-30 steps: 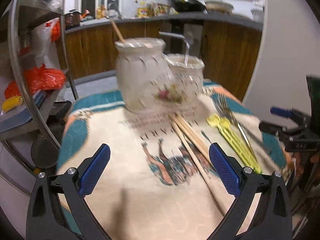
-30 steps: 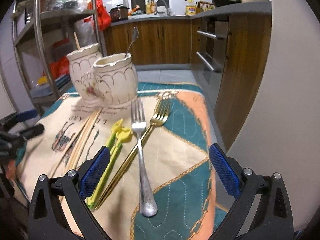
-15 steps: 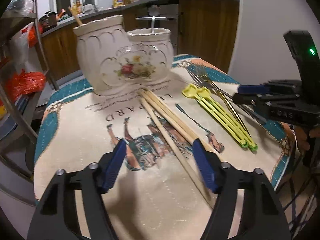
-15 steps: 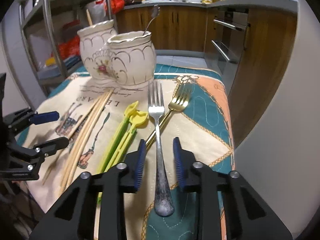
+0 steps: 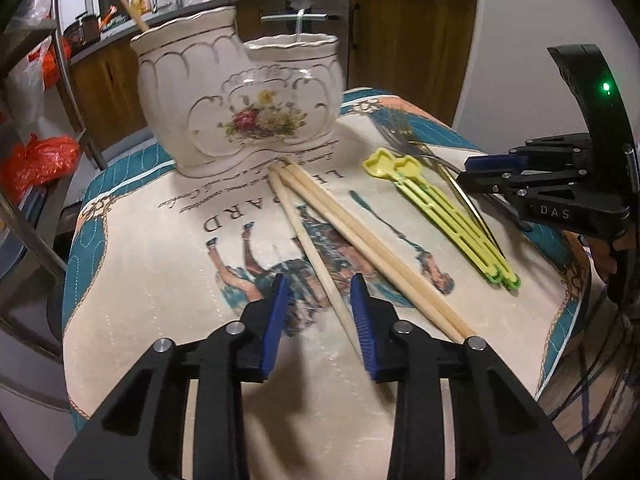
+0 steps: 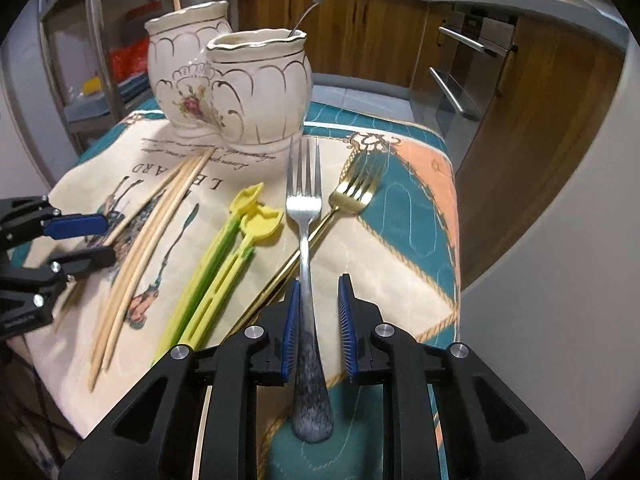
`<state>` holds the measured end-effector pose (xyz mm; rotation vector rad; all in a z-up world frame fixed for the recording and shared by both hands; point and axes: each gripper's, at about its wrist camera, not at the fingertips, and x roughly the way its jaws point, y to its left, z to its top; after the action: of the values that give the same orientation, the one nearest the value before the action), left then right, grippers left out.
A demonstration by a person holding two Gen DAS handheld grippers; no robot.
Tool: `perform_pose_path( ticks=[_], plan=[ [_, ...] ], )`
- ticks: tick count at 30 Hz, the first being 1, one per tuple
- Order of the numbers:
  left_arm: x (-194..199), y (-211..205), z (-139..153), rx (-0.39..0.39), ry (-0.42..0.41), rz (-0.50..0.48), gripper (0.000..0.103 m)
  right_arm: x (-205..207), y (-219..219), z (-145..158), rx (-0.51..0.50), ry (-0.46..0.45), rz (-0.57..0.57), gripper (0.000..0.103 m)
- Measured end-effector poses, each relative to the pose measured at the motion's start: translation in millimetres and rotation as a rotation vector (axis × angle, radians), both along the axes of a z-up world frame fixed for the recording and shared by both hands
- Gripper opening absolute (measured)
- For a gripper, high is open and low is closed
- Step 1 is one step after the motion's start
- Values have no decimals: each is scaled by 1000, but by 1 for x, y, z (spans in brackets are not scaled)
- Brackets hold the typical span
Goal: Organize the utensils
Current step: 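Grasp another wooden chopstick with the left tool while the right tool grasps the silver fork, then lift the chopstick into the tall vase with left tool while right tool carries fork over small vase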
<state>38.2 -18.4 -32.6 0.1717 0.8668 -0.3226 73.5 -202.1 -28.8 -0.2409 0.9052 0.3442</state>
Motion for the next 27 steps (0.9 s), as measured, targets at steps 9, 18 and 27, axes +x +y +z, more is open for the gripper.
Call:
perform_pose_path(
  ticks=[9,18,27],
  plan=[
    [13,19,1,-9,46,21,29,22,-6,-3,39,4,34,18],
    [11,25,-1,14,-3,46,5,12,-5,-3,66,-42,45,7],
    [2,39,10,-34,-23,37,5,-1,-19,12,143,-90,28,7]
  ],
)
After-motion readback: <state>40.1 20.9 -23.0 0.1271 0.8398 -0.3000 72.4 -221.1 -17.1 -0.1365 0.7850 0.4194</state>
